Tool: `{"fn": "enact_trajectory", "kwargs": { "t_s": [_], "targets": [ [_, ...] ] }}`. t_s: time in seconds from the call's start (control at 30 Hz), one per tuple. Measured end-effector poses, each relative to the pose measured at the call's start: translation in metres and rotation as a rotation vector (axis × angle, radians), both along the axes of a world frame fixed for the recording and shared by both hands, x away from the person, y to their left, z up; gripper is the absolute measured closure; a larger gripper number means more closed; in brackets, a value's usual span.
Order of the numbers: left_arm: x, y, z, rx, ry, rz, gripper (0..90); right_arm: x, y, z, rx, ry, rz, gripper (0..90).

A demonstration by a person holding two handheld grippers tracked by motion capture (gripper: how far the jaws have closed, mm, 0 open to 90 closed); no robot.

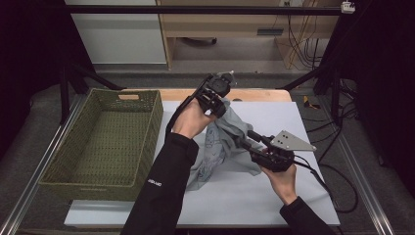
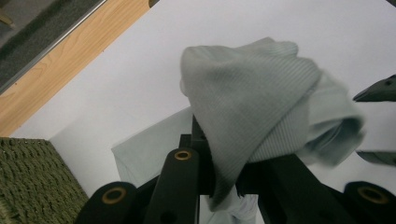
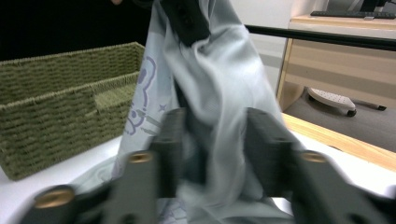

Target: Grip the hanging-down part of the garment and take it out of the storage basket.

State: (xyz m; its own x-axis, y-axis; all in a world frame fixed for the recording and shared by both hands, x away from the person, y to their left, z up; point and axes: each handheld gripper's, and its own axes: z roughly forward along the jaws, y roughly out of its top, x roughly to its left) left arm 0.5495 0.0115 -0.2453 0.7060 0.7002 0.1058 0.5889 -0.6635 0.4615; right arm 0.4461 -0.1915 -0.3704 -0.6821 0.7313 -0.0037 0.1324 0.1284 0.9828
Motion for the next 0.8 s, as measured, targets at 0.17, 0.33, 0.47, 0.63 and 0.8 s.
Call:
{"fn": "enact_trajectory", "kwargs": {
  "t_s": [0.17, 0.33, 0.47, 0.63, 0.8],
  "targets": [
    [0.002, 0.008, -0.008, -0.015, 0.006, 0.009, 79.6, -0.008, -0.004, 0.001, 0.046, -0.037, -0.021, 22.8],
    [0.004, 0.012, -0.015, -0.026, 0.01, 0.002, 79.4, -0.011, -0.018, -0.011, 0.052, -0.022, -0.059, 8.5],
    [0.003, 0.014, -0.021, -0.04, 0.012, -0.004, 79.3, -0.012, -0.032, -0.023, 0.057, 0.013, -0.081, 5.3],
    [0.003, 0.018, -0.026, -0.052, 0.013, 0.003, 79.3, -0.01, -0.045, -0.038, 0.054, 0.037, -0.085, 4.2],
    [0.003, 0.019, -0.033, -0.048, 0.009, -0.011, 79.1, -0.014, -0.055, -0.043, 0.066, 0.063, -0.098, 4.1]
  ]
}}
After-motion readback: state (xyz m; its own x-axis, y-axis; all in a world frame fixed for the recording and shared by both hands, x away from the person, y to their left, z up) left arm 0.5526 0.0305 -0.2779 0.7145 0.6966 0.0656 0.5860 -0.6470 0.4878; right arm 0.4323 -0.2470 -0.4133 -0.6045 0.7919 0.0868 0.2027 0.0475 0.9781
